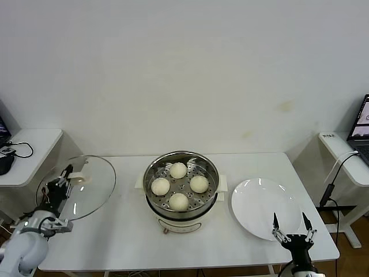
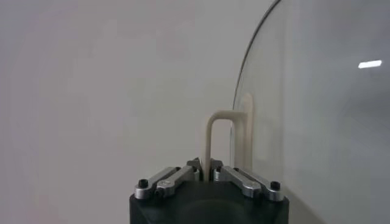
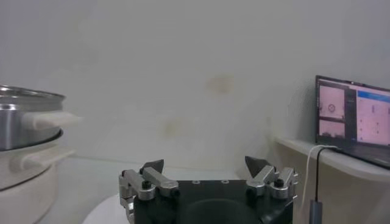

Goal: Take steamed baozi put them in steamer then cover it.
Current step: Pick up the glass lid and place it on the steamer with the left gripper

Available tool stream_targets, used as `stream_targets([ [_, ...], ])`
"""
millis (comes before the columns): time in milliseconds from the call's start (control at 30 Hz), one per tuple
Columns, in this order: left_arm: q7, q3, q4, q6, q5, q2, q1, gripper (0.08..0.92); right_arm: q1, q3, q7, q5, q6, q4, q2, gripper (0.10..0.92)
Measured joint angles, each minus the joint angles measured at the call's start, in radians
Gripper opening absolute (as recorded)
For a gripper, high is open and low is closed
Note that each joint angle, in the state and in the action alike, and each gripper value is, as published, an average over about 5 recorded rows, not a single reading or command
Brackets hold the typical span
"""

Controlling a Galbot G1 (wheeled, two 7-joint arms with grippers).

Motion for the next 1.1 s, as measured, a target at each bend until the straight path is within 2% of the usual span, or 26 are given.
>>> stream_targets([
  [233,0.098,0.063,-0.149,0.111,-0.042,0.030,-0.023,0.153,0.007,-0.002,0.011,-0.035,0.004,-0.010,0.003,0.823],
  [567,0.209,0.295,-0.262,0.288,-0.008,0.010,-0.146,0.153,0.025,-0.025,0.029,-0.107,0.001,-0.031,0.023,0.823],
  [767,0.264,0.426,-0.268,0.351,0.065,-0.054,-0.239,0.153,0.042,-0.044,0.038,-0.150,-0.002,-0.053,0.031,0.823],
  [1100,0.344,0.562,-0.229,0.384,0.278,-0.223,-0.342,0.153,0.067,-0.074,0.040,-0.193,-0.002,-0.085,0.029,0.823],
])
